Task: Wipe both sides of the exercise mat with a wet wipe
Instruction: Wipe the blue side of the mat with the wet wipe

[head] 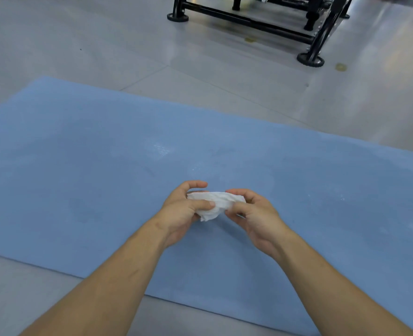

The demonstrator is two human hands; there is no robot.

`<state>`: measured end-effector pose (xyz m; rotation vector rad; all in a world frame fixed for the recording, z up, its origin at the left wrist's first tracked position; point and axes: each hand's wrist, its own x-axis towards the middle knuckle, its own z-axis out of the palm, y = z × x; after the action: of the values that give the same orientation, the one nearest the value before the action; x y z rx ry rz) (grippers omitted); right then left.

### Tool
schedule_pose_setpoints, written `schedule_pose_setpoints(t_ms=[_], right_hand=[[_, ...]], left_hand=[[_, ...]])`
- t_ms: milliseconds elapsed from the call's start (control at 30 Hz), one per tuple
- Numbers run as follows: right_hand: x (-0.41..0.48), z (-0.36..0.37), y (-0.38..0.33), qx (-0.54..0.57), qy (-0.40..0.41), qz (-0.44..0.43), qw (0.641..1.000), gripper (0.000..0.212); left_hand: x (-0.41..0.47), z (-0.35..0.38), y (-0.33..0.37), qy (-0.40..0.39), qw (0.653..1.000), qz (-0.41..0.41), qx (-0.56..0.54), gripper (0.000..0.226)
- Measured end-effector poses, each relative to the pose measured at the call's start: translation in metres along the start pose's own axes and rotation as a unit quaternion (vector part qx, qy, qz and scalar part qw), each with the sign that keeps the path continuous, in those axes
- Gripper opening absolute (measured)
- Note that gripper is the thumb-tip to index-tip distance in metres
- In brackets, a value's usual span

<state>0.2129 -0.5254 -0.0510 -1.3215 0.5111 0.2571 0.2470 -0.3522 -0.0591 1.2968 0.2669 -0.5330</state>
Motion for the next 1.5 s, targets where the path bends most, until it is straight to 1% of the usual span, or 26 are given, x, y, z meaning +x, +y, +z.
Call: schedule_pose_setpoints(t_ms=[67,100,167,300,367,433,533,667,733,800,833,900,1000,1067,1100,1133,1167,1200,1233,1267,1300,1367,1433,1467,1500], right_hand=[[0.002,-0.002,0.002,-0.015,0.031,-0.01,0.999,0.013],[0.003,-0.003,0.004,-0.022,0.041,-0.016,0.999,0.01],[0.006,-0.004,0.006,0.002,0.052,-0.021,0.998,0.012],[0.011,-0.007,0.004,0.132,0.074,0.003,0.988,0.021],[0.015,-0.01,0.004,0.157,0.093,0.005,0.983,0.023],[0.017,-0.011,0.005,0.147,0.097,0.005,0.984,0.021],[0.016,-0.011,0.006,0.092,0.091,0.007,0.992,0.026],[0.017,-0.011,0.007,0.051,0.072,0.018,0.996,0.029],[0.015,-0.009,0.01,0.016,0.064,-0.002,0.998,0.021],[0.015,-0.006,0.016,-0.05,0.088,-0.03,0.994,0.01],[0.015,-0.005,0.019,-0.084,0.105,-0.042,0.99,0.008],[0.017,-0.006,0.027,-0.159,0.133,-0.061,0.976,0.014],[0.021,-0.007,0.039,-0.276,0.147,-0.085,0.946,0.029],[0.02,-0.007,0.043,-0.357,0.153,-0.097,0.916,0.032],[0.019,-0.007,0.044,-0.407,0.159,-0.102,0.894,0.03],[0.018,-0.009,0.045,-0.457,0.166,-0.104,0.867,0.028],[0.016,-0.013,0.046,-0.498,0.176,-0.108,0.842,0.027],[0.016,-0.017,0.047,-0.519,0.187,-0.119,0.825,0.028],[0.018,-0.022,0.05,-0.525,0.196,-0.141,0.816,0.027],[0.019,-0.028,0.053,-0.524,0.201,-0.18,0.808,0.025],[0.021,-0.034,0.058,-0.528,0.201,-0.226,0.794,0.022],[0.026,-0.044,0.066,-0.553,0.198,-0.286,0.757,0.023],[0.031,-0.05,0.072,-0.564,0.2,-0.298,0.743,0.026],[0.033,-0.051,0.074,-0.567,0.201,-0.299,0.741,0.027],[0.034,-0.051,0.075,-0.569,0.203,-0.3,0.738,0.027]], left_hand=[[0.001,-0.002,0.002,0.005,1.0,0.006,0.01,0.047],[0.001,-0.002,0.003,0.006,1.0,0.003,0.011,0.047],[0.002,-0.005,0.003,-0.005,1.0,-0.007,0.012,0.049],[0.003,-0.008,0.002,-0.034,0.999,-0.018,-0.007,0.044],[0.003,-0.008,0.002,-0.04,0.999,-0.018,-0.027,0.04],[0.004,-0.007,0.003,-0.049,0.998,-0.008,-0.035,0.038],[0.004,-0.007,0.003,-0.048,0.999,0.008,-0.021,0.038],[0.005,-0.007,0.001,-0.004,0.999,0.029,0.026,0.022],[0.006,-0.008,-0.002,0.012,0.996,0.048,0.078,0.03],[0.007,-0.011,-0.004,0.01,0.99,0.052,0.132,0.042],[0.007,-0.013,-0.005,0.01,0.986,0.051,0.159,0.047],[0.008,-0.019,-0.009,0.014,0.976,0.054,0.209,0.054],[0.013,-0.023,-0.014,0.031,0.956,0.081,0.28,0.06],[0.016,-0.026,-0.017,0.044,0.935,0.09,0.342,0.065],[0.016,-0.029,-0.019,0.052,0.916,0.098,0.386,0.068],[0.017,-0.032,-0.021,0.064,0.888,0.112,0.442,0.071],[0.017,-0.034,-0.023,0.078,0.851,0.132,0.502,0.072],[0.016,-0.036,-0.025,0.094,0.81,0.163,0.555,0.071],[0.014,-0.036,-0.026,0.104,0.775,0.202,0.59,0.066],[0.012,-0.035,-0.027,0.1,0.75,0.24,0.608,0.062],[0.01,-0.031,-0.029,0.079,0.734,0.273,0.617,0.059],[0.004,-0.023,-0.041,0.001,0.702,0.316,0.638,0.06],[-0.005,-0.018,-0.058,-0.081,0.652,0.308,0.688,0.064],[-0.009,-0.018,-0.068,-0.105,0.628,0.295,0.712,0.066],[-0.012,-0.02,-0.075,-0.117,0.612,0.287,0.728,0.067]])
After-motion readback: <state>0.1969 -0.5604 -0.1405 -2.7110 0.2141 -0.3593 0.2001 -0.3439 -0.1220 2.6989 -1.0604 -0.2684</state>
